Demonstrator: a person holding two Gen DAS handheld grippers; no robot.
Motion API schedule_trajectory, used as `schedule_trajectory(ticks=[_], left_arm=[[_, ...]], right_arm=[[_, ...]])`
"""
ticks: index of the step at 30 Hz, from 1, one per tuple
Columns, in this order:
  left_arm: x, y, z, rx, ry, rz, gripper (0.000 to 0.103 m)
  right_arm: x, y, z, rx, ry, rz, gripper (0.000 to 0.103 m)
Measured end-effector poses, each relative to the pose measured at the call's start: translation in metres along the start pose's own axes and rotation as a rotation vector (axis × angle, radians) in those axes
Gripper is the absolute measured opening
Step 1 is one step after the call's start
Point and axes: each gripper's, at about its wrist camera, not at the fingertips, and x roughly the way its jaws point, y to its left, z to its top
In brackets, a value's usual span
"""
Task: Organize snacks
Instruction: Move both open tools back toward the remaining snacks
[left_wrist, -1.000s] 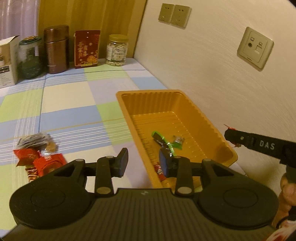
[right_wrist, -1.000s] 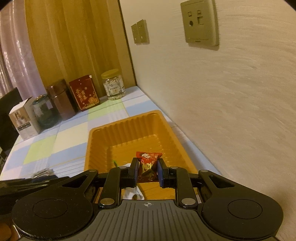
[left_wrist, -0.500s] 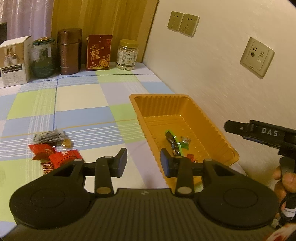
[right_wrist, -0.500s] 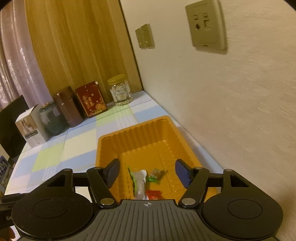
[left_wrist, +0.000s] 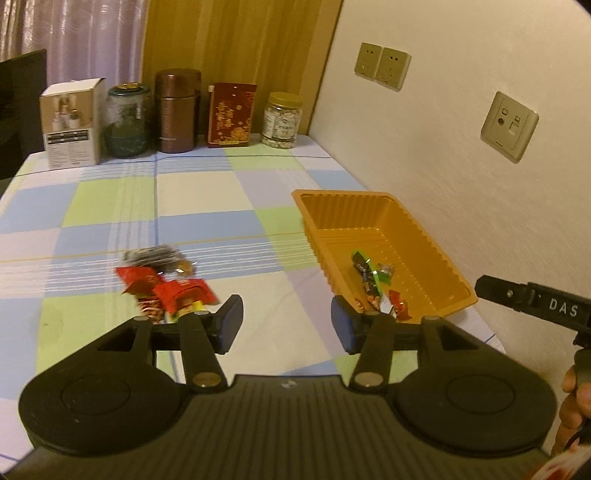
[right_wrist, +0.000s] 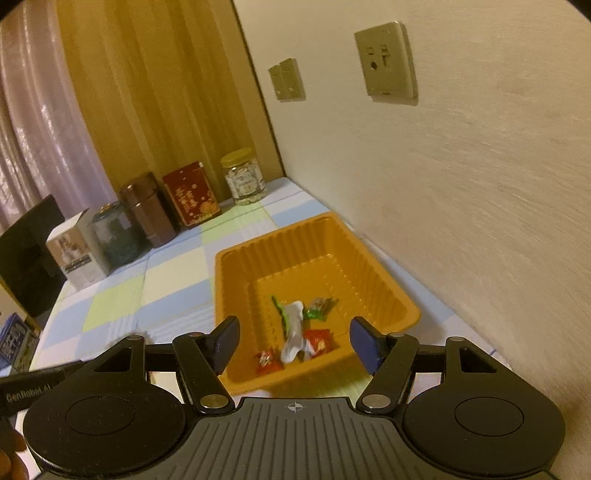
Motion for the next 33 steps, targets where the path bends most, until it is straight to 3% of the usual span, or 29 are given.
schedule_trajectory(ticks=[5, 14, 33], left_arm=[[-0.018, 0.007, -0.010, 0.009, 0.000, 0.025, 0.060], [-0.042, 0.025, -0.025, -0.017, -0.008, 0.065, 0.067], [-0.061, 0.076, -0.042, -0.095, -0.016, 0.176, 0.071]], right_arm=[[-0.014, 0.009, -0.008, -0.014, 0.004, -0.005, 0.066], [-0.030, 0.026, -0.014, -0.055, -0.007, 0.005, 0.066], [-0.024, 0.063, -0.024, -0.088, 0.021, 0.093, 0.066]])
